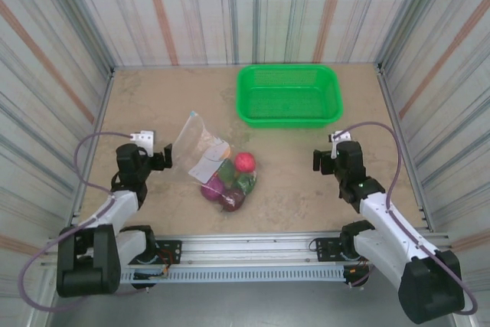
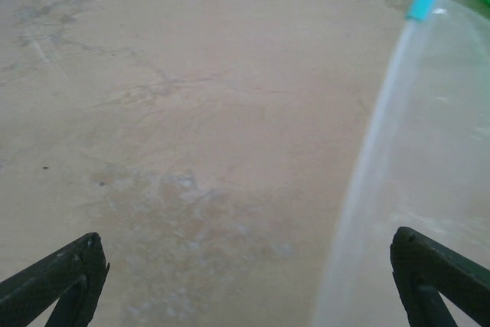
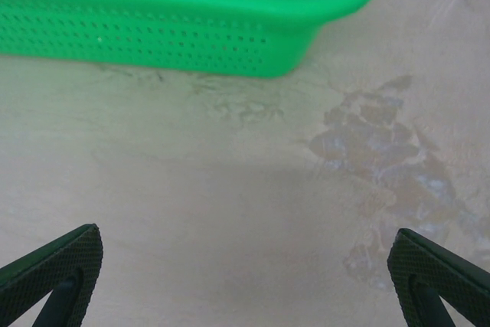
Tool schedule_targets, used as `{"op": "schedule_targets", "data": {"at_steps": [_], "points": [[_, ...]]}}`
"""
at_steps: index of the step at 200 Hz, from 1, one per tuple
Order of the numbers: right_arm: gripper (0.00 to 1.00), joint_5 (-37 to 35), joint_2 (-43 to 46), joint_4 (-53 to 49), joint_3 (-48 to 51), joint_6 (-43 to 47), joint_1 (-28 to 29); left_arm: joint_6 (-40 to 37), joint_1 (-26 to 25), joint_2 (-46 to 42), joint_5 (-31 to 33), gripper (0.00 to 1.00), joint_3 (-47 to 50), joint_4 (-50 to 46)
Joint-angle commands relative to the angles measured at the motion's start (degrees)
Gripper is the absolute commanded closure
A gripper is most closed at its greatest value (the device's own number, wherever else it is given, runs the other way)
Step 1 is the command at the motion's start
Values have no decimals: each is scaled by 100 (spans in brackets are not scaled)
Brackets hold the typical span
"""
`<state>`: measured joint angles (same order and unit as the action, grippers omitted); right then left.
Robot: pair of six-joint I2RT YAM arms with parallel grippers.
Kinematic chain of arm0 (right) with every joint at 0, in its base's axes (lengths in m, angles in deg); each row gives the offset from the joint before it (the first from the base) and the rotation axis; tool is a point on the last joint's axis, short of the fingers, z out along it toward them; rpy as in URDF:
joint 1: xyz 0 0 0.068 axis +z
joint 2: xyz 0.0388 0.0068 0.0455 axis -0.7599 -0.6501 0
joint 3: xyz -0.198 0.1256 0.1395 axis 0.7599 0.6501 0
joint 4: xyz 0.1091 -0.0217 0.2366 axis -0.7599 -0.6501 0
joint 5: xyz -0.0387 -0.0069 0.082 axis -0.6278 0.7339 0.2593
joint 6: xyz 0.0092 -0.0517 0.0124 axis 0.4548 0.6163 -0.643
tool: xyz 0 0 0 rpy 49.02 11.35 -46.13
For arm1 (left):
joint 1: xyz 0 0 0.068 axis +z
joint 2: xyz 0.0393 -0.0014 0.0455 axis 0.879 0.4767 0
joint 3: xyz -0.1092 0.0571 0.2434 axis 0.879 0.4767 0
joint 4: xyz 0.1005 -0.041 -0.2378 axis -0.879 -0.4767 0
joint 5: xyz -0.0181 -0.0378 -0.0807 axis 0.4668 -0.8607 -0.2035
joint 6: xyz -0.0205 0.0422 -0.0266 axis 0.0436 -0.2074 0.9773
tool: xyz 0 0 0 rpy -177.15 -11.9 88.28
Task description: Place the food in the zip-top bag and seal the zipper
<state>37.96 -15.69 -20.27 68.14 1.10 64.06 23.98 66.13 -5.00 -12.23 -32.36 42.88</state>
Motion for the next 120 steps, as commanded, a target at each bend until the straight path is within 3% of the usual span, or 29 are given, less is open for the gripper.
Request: {"op": "schedule_targets", "data": {"at_steps": [1,11,39,80,103,120], "points": [[1,461,160,1716,514,355,-129,-306,173,566,-556,1,-136,1097],[1,273,24,2169,712,217,-236,-344,87,867,-463,1,-257,1296],[1,284,-673,2364,648,200,-599,-511,-158,1498,-209,1,-1120,317],[1,921,-1844,3150,311,493,-1006,-440,-205,1550,148,1,-1199,248],[1,1487,-2521,3989,184,455,-1410,-337,-206,1873,358,1,-1596,-172],[1,1466,-3012,4788,197,176,-1600,-372,-258,1880,404,1,-1611,-178]]}}
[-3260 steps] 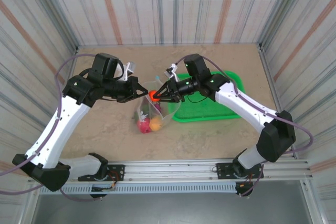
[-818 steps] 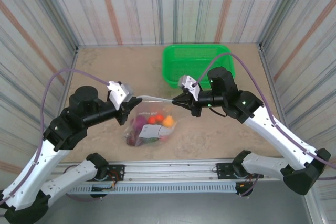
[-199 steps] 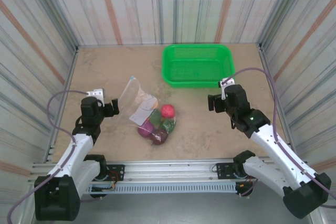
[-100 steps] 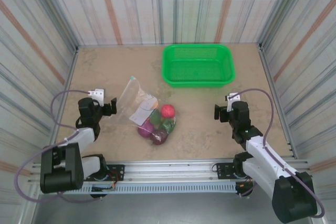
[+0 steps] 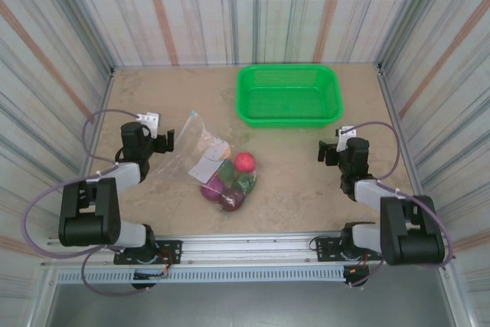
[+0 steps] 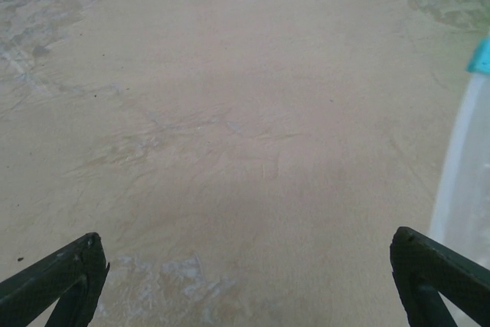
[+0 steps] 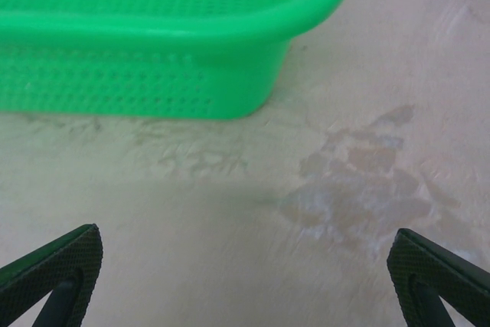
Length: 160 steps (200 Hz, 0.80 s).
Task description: Place the food in the zip-top bag and seal the zipper
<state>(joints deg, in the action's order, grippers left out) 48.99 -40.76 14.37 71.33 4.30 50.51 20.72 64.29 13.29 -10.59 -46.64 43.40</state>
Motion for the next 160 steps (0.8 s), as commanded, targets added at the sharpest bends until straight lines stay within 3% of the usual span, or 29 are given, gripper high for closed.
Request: {"op": "schedule_targets", "data": {"at_steps": [1,30,46,58,74,91,130,147,160], "points": [[1,351,-526,1335,-117,-151,-250,-52,-79,43,243,1,-179,-227],[1,457,-1777,3331,214,-289,-395,36,-176,-62,-110,1,-27,-18],[1,561,-1423,1772,-301,-204,-397,311,-304,120,-101,1,159,805],[1,711,-1652,1942,-405,-173,-418,232,-460,341,257,1,210,1006],[1,397,-1600,1532,-563,-339,-446,468,-420,488,640,1,394,1447],[1,195,-1590,1380,-631,-411,-444,760,-538,590,1719,1,734,2186],[1,112,-1601,1384,-633,-419,-432,698,-610,597,1786,1,713,2143],[1,36,-1595,1414,-623,-387,-372,393,-584,605,995,1,671,2078],[1,532,-1593,1405,-615,-337,-487,311,-575,577,774,2,739,2161]]}}
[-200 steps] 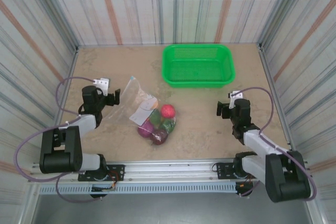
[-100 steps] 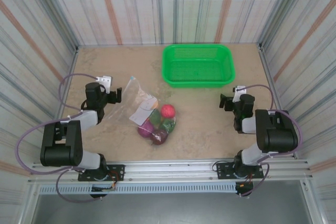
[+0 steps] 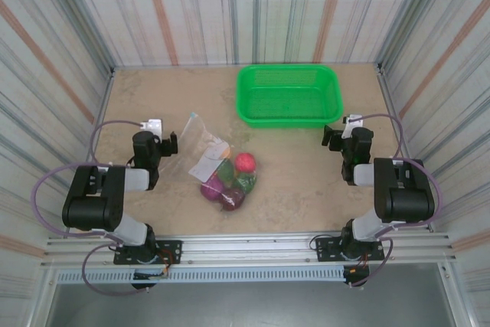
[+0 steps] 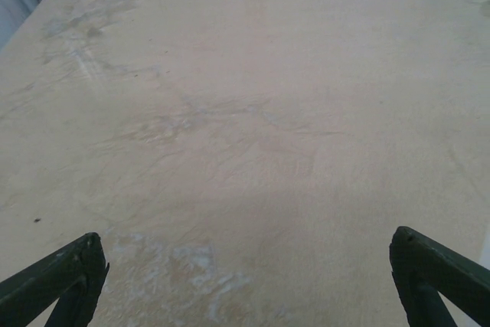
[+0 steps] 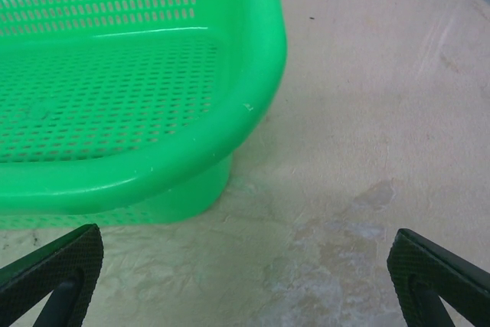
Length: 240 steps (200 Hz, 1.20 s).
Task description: Place the food in the zip-top bag and seal the zipper
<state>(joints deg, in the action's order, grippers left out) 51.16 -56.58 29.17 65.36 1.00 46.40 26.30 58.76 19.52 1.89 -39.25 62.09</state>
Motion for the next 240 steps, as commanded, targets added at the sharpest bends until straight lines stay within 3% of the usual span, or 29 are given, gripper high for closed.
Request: {"op": "schedule_targets", "data": {"at_steps": [1,31,44,70,104,108,118,128,156,240], "points": [[1,325,-6,-74,-18,2,-74,-247,-22,-40,-488,1,0,295],[1,362,-23,-28,-15,13,-80,-32,215,14,-684,1,-206,-46],[1,-130,-21,-143,-66,-153,-60,-30,206,10,-674,1,-202,-43],[1,-193,-21,-101,-48,-147,-30,-37,204,1,-676,1,-185,-16],[1,-264,-8,-80,-26,-120,15,-141,-57,-30,-130,1,-36,245],[1,-272,-9,-80,-26,-112,12,-139,-11,-47,-271,1,-41,210],[1,-274,-10,-80,-27,-113,11,-287,241,-40,-1349,1,-143,-2],[1,-272,-5,-72,-26,-120,11,-259,314,-58,-1546,1,-117,30],[1,-270,-4,-77,-26,-119,15,-129,173,18,-791,1,-231,-78],[1,-271,-9,-81,-27,-118,15,-115,156,-25,-745,1,-145,20]]}}
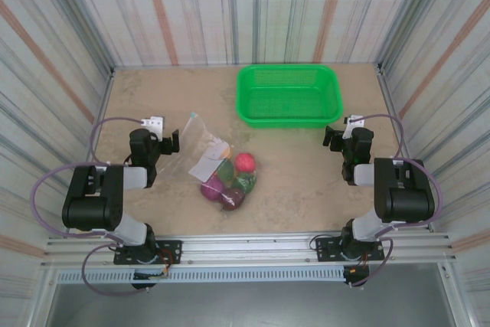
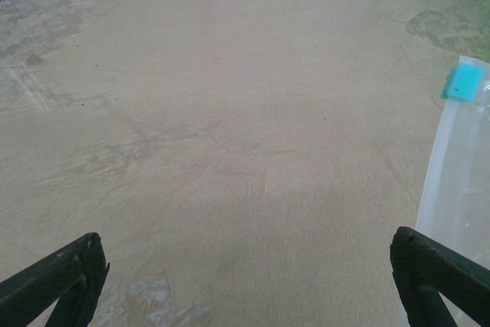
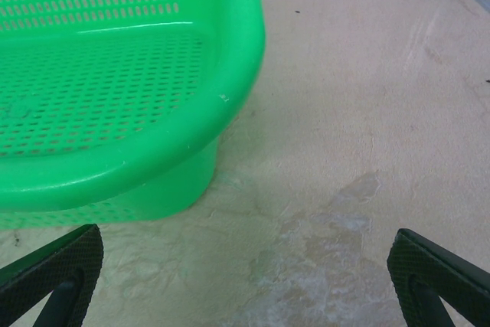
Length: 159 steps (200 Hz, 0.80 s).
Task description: Place the food in the zip-top bag and seal the zipper
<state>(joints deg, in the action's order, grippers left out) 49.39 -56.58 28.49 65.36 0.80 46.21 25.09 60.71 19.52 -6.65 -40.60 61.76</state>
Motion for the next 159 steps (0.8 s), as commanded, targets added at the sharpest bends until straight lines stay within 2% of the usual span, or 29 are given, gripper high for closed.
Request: {"op": "schedule_targets", "data": {"at_steps": [1,122,159], "points": [[1,-99,-10,-9,-27,-99,35,5,-40,-25,108,1,-11,51],[1,-95,-6,-8,-26,-105,30,5,-31,-15,113,1,-22,49],[1,-95,-4,-8,-26,-104,29,67,69,10,-77,1,-71,-15]]}}
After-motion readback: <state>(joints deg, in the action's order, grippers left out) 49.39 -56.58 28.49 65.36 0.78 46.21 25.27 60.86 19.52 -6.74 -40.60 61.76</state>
